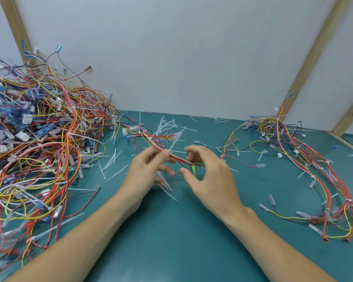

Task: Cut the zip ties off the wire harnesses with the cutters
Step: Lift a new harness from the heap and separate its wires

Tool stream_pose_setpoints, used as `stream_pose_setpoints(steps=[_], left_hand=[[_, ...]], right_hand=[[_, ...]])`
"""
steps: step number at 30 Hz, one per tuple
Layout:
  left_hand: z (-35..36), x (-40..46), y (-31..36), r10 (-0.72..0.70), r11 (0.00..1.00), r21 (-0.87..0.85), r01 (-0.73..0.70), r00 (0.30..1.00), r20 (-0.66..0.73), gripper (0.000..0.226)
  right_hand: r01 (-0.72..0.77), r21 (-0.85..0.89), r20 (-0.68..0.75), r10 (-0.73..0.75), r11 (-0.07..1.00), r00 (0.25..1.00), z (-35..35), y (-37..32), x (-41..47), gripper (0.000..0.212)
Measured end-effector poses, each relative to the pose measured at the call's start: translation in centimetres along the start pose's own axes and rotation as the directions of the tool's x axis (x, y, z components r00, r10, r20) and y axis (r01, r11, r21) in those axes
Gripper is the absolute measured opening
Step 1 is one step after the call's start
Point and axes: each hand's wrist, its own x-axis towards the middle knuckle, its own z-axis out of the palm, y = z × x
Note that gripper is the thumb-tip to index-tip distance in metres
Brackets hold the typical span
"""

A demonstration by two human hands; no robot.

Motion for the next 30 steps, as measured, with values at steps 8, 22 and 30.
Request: stream_pose_setpoints(steps=[8,22,30], left_hand=[[-1.2,0.9,0.4,-0.079,0.981,-0.19,0.049,0.986,-0.15,0.024],[-1.8,1.3,0.3,-0.246,0.882,-0.427,0.197,0.967,-0.063,0.032],[-1.0,1.1,-0.6,-0.123,0.992,-0.058,0.11,0.937,-0.326,0.039]], right_hand=[[-0.079,0.027,0.015,0.078,0.997,0.997,-0.3,1.2,0.3,0.031],[-0.028,0.098,0.002,0.028,0.995,1.0,0.1,1.3,0.4,0.014],[-0.072,0.057,-0.089,0.077,0.996,0.993,0.3,1.3,0.3,0.016]])
